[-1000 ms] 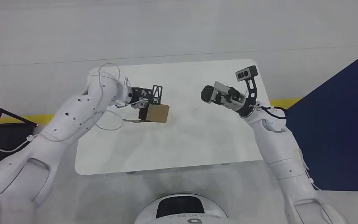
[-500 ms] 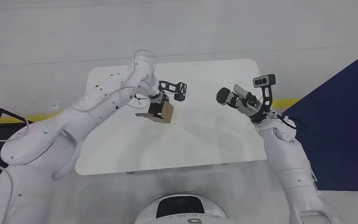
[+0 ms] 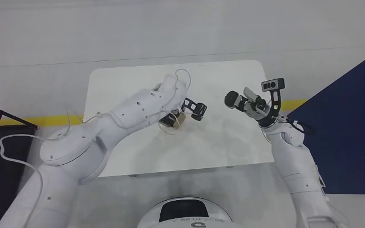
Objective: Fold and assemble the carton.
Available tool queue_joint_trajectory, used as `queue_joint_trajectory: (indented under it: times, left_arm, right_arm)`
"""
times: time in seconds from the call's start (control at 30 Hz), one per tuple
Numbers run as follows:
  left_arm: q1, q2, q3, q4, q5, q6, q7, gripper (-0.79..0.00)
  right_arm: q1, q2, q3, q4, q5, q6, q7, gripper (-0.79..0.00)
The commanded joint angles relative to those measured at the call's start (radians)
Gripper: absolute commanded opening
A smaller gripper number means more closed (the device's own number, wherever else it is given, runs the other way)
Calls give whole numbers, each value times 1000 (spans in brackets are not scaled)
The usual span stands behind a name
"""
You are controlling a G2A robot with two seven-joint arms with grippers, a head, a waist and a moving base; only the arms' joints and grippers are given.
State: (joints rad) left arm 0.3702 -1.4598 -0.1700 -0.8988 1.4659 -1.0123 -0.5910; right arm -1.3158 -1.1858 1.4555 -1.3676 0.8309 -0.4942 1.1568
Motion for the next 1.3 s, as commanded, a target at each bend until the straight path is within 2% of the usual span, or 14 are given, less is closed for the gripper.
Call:
queue_joint_trajectory:
  times: [0.0,0.2,0.3,0.37,0.5,0.67,0.77,0.87,1.07,1.17,1.27]
  left_arm:
    - [0,-16,0,30,44,0,44,-3]
    - [-17,-49,0,104,92,0,182,0]
    - [-42,-54,-19,134,92,11,254,0]
    - [-62,-50,-48,152,83,52,304,0]
    - [-89,-19,-136,184,38,170,408,0]
    - [-59,62,-276,162,-46,257,501,0]
    - [6,128,-377,99,-114,240,538,0]
    - [103,204,-508,5,-191,214,566,0]
    - [408,347,-824,-293,-368,85,595,0]
    - [573,389,-932,-447,-437,65,545,0]
    - [704,412,-987,-588,-498,106,450,0]
  right_arm:
    - [-2,0,3,0,4,-1,2,-215]
    - [-6,0,4,-3,16,-7,14,-222]
    - [-5,0,2,-3,15,-6,16,-219]
    - [-2,0,0,-4,14,-5,16,-219]
    - [6,0,-7,-7,6,3,18,-219]
    - [29,-2,-24,-5,-9,17,14,-219]
    - [46,-4,-38,0,-18,24,14,-222]
    - [59,-5,-47,8,-23,29,14,-219]
    - [82,-6,-59,20,-32,42,15,-219]
    - [95,-6,-68,25,-41,54,13,-219]
    - [112,-8,-82,30,-49,62,7,-225]
